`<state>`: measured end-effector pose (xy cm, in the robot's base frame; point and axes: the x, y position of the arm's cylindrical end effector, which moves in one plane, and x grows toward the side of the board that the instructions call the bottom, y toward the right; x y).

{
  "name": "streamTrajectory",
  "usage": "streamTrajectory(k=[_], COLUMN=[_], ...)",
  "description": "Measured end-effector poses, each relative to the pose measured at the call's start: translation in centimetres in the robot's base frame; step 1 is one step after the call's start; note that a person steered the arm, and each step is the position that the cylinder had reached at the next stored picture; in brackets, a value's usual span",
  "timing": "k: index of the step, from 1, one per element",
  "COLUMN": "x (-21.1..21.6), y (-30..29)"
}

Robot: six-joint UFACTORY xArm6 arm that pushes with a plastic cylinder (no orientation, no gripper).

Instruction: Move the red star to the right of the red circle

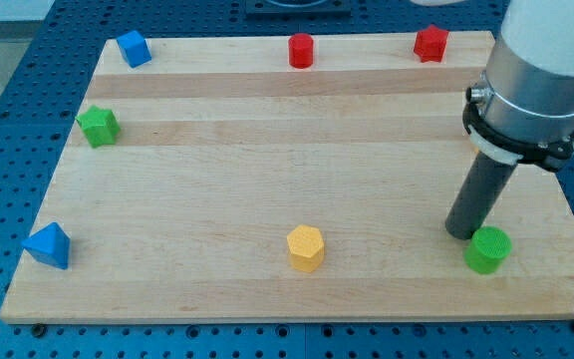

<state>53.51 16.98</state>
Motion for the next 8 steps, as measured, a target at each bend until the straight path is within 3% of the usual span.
streamTrajectory(k=[2,3,5,8], x=[-1.2,-4.4,-7.9,-24.5], y=[0.1,2.2,13.6,13.7])
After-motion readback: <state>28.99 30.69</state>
